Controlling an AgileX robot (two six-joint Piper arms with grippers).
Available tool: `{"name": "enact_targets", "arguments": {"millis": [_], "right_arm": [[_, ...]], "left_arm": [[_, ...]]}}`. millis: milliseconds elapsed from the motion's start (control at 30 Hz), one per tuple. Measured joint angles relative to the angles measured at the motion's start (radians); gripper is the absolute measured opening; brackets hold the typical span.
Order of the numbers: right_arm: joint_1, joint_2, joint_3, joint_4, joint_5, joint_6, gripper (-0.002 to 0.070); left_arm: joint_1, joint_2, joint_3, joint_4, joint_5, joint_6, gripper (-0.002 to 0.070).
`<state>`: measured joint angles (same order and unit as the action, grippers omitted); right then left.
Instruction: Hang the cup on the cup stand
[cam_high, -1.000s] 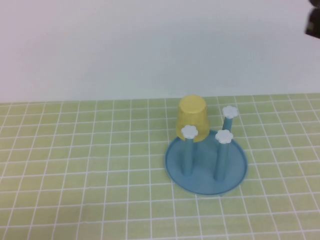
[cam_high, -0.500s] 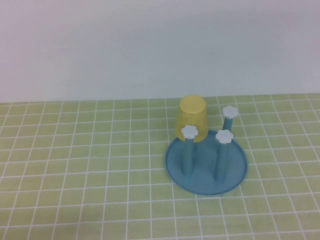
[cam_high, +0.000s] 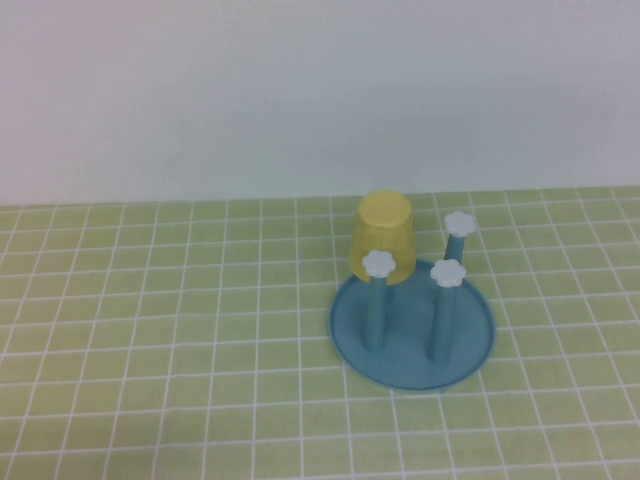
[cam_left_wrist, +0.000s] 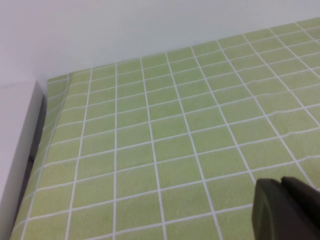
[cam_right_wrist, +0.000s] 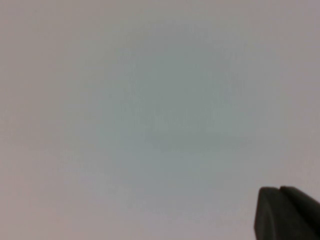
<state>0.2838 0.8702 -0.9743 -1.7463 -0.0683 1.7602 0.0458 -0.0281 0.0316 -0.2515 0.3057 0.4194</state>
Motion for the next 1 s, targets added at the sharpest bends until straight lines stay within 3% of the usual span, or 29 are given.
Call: {"name": "enact_targets", "arguments": {"millis": [400,833,933,1000], "right_arm": [[-0.195,-0.421,0.411,0.000,0.002,0.021,-0.0001],[-0.206,-0.531,0.535,0.001,-0.012,0.021,-0.0001],[-0.206,-0.529,0.535,0.023,-0.048,-0.041,-0.0001],[-0.206,-0.519,0.543,0.191,-0.054,-0.257,-0.0001]], "left_arm": [[0.000,0.000,0.000,0.000,0.000,0.000,0.0000],[0.000,0.000,0.000,0.000,0.000,0.000,0.0000],[0.000,0.000,0.000,0.000,0.000,0.000,0.0000],[0.000,0.000,0.000,0.000,0.000,0.000,0.0000]]}}
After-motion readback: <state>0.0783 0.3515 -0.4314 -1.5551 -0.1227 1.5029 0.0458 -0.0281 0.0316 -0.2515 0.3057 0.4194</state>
